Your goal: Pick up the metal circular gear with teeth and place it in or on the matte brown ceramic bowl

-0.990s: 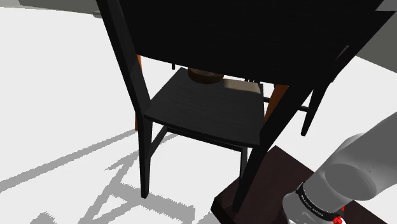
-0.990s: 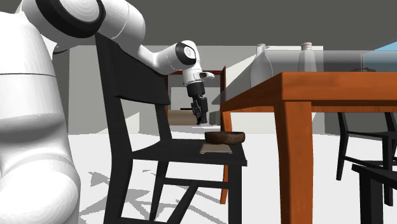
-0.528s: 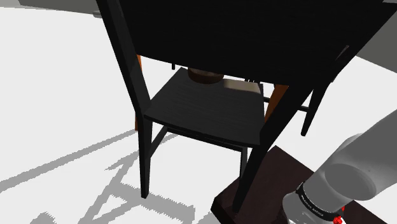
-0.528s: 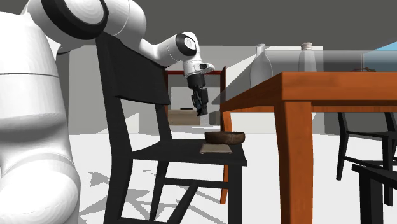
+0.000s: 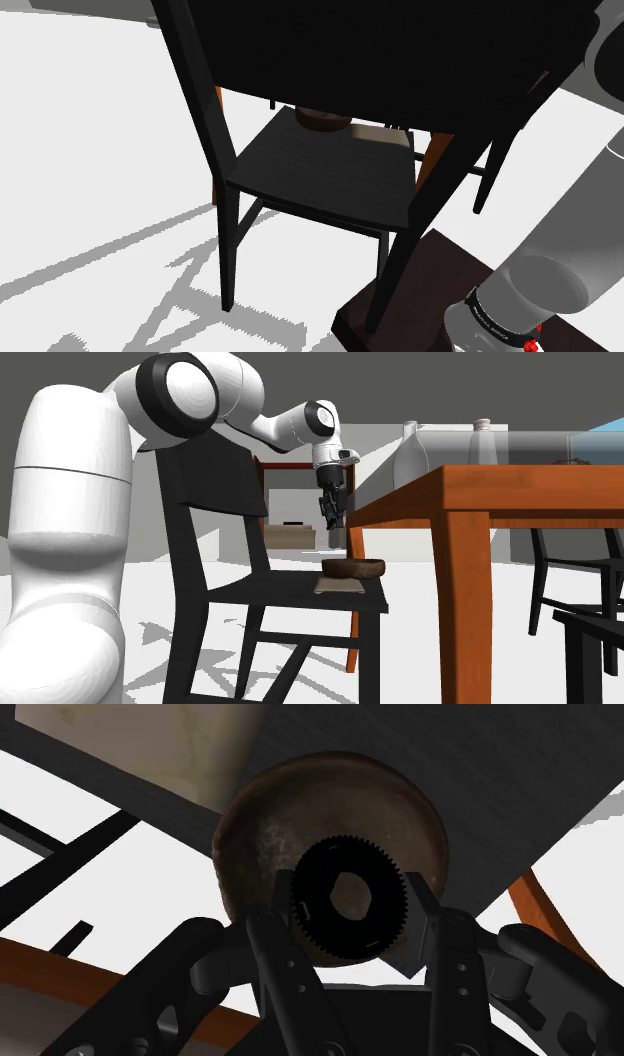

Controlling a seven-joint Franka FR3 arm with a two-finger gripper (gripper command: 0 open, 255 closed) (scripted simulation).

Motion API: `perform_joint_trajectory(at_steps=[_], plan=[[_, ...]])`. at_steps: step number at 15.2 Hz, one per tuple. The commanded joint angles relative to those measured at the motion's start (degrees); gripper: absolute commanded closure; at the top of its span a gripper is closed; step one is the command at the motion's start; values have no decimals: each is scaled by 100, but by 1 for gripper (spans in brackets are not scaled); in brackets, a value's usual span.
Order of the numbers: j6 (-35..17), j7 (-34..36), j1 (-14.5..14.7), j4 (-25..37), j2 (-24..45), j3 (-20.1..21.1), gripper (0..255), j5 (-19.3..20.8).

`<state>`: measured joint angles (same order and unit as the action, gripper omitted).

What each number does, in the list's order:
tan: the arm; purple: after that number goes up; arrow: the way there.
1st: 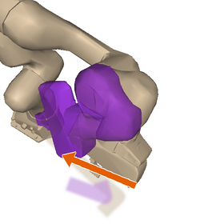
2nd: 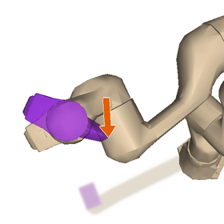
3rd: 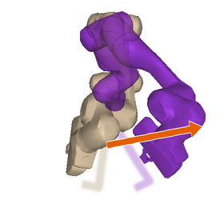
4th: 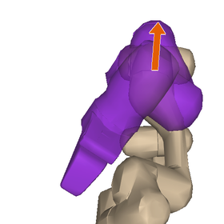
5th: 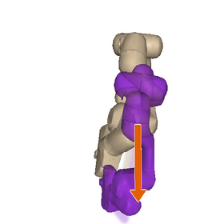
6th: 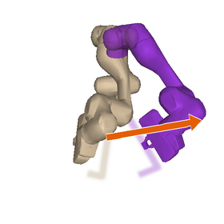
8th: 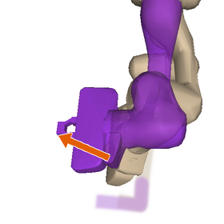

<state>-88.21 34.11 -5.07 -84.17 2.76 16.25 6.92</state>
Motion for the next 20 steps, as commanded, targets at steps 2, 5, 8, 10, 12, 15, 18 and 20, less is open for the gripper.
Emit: perform_joint_trajectory(at_steps=[2,5,8,10,12,15,18,20], plan=[[-675,-112,-90,102,334,-117,255,440],[-930,-86,-97,-220,265,-136,255,423],[-1177,-58,-105,-518,213,-149,255,414],[-1338,-39,-100,-706,186,-166,255,411],[-1495,-18,-106,-884,166,-170,255,411],[-1678,9,-133,-1084,150,-152,255,416],[-1678,9,-136,-1083,150,-150,255,416],[-1678,9,-142,-1083,150,-144,255,417]])
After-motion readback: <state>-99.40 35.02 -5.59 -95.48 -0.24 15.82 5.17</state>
